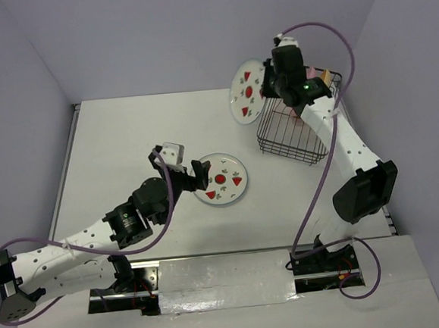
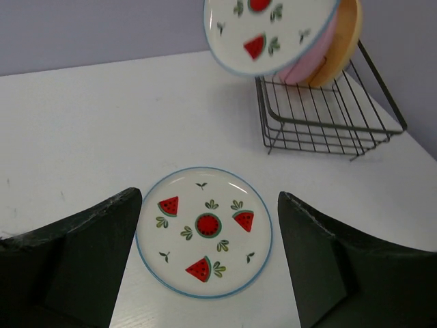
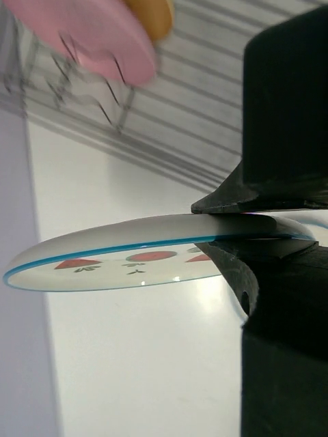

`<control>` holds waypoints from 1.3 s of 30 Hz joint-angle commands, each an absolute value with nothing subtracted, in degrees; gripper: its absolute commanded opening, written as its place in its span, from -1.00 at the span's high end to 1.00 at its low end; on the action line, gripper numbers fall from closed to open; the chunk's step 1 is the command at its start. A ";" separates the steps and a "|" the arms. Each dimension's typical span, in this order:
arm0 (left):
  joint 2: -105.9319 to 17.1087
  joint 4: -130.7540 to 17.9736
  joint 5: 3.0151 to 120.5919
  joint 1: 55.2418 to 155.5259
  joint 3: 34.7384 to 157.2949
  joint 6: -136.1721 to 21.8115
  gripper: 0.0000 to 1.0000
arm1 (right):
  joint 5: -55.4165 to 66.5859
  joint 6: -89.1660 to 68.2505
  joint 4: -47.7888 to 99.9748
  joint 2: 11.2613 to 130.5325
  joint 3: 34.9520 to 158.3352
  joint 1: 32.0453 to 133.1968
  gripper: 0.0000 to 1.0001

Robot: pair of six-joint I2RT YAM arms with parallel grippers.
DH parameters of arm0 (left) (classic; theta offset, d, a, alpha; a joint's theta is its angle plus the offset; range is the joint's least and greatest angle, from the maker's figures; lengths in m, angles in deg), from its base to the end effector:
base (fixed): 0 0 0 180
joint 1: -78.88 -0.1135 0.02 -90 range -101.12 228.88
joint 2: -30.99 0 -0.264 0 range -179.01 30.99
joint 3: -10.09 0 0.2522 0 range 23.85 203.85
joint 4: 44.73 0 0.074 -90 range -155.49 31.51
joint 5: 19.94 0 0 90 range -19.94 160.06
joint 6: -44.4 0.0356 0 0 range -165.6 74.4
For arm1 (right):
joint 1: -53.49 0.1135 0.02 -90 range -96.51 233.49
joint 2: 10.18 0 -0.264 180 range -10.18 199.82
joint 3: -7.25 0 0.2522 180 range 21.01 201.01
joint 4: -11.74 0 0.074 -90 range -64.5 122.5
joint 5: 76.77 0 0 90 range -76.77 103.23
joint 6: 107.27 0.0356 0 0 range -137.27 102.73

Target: Unload the plates from the dish rack

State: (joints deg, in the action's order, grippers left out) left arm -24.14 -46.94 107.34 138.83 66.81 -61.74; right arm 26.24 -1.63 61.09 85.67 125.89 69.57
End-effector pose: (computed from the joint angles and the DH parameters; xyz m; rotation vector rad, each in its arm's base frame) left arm 0.1306 -0.1827 0.3360 0.0966 1.6009 -0.5234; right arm 0.3641 0.0966 0.4252 0.1345 2.0191 0.1196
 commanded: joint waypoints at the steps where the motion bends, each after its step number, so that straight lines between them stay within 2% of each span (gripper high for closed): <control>1: -21.92 -48.19 116.71 139.09 67.26 -65.89 -0.86 | 18.77 2.06 50.55 78.51 119.82 74.58 1.00; 4: -21.22 -49.96 122.70 139.18 67.71 -67.13 -0.86 | 11.75 6.27 44.77 74.11 110.77 76.25 1.00; 11: -19.02 -48.91 124.12 139.18 66.12 -67.49 -0.85 | 10.50 10.85 37.55 70.94 96.18 82.58 1.00; 34: -21.12 -48.65 124.47 139.18 66.83 -66.70 -0.85 | 8.39 17.88 23.21 69.45 74.02 85.84 1.00; 37: -21.21 -48.56 124.29 139.18 66.91 -66.78 -0.85 | 10.05 18.24 23.56 69.27 72.78 86.28 0.84; 39: -21.30 -48.65 124.38 139.18 66.91 -66.78 -0.85 | 11.63 18.15 24.35 69.44 72.51 86.28 0.64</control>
State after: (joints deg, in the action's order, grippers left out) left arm -21.63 -50.83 123.43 138.83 66.22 -66.77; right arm 9.98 17.03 30.51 72.64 72.43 85.42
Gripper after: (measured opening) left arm 0.927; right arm 0.207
